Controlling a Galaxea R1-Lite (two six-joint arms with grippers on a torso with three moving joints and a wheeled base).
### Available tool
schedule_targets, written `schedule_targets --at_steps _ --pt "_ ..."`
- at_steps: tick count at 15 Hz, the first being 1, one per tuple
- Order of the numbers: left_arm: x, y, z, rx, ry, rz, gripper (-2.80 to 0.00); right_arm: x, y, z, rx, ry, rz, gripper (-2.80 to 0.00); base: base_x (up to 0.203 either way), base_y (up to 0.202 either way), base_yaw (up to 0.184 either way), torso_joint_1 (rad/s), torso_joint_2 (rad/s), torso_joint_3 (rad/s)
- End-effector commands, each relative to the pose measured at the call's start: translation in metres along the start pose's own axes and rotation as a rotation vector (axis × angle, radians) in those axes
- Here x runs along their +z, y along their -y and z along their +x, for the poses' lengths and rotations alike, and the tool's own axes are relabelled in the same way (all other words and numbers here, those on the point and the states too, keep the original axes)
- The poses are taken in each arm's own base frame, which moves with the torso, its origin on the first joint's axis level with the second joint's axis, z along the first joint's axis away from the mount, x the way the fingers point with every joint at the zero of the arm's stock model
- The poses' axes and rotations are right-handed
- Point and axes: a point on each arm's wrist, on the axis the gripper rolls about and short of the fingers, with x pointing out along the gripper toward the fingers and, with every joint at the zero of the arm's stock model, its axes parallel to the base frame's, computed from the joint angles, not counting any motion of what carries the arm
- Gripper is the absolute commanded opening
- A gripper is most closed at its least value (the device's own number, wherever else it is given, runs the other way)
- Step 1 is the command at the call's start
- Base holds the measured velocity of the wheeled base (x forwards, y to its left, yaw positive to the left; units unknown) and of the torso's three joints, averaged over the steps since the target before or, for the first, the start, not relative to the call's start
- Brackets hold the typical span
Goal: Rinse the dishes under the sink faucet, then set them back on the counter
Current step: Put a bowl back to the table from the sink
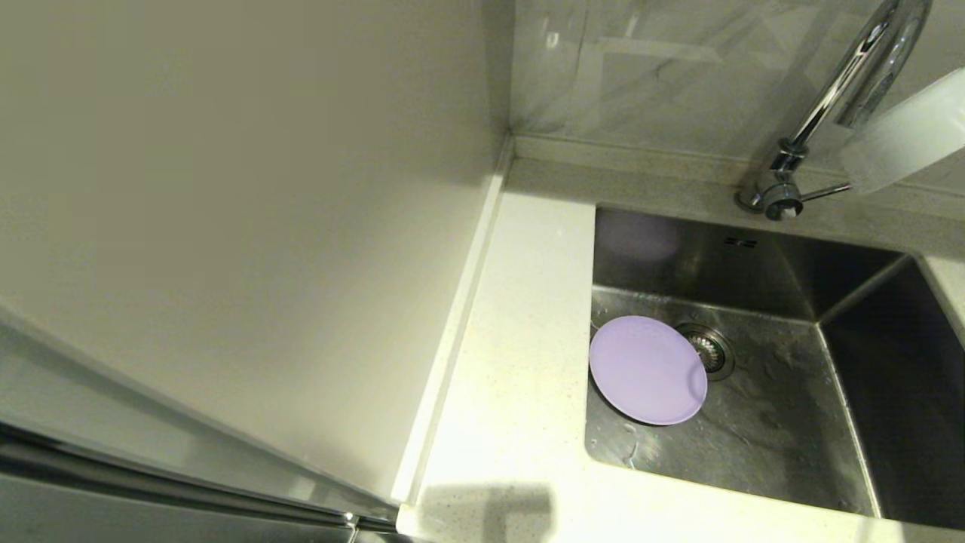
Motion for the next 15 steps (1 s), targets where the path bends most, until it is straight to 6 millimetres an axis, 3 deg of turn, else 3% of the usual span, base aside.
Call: schedule_targets --at_steps 1,7,9,12,15 --pt "-0.001 0.0 0.0 0.0 -0.002 0.0 -2.8 -0.004 -0.017 0.003 0.083 -0.052 0.089 -2.8 0.0 0.0 0.0 0.0 0.0 0.0" --pt "-0.001 0.0 0.0 0.0 -0.002 0.0 -2.8 0.003 -0.013 -0.002 0.072 -0.018 0.078 -2.8 0.0 0.0 0.0 0.0 0.0 0.0" --pt "-0.001 0.0 0.0 0.0 -0.002 0.0 -2.8 0.005 -0.021 -0.009 0.08 0.001 0.005 -2.8 0.0 0.0 0.0 0.0 0.0 0.0" --pt "-0.001 0.0 0.0 0.0 -0.001 0.0 -2.8 0.003 -0.026 -0.022 0.02 -0.017 -0.261 -2.8 0.0 0.0 0.0 0.0 0.0 0.0" --pt "0.0 0.0 0.0 0.0 -0.001 0.0 -2.8 0.014 -0.007 -0.052 -0.16 -0.039 -0.587 -2.8 0.0 0.0 0.0 0.0 0.0 0.0"
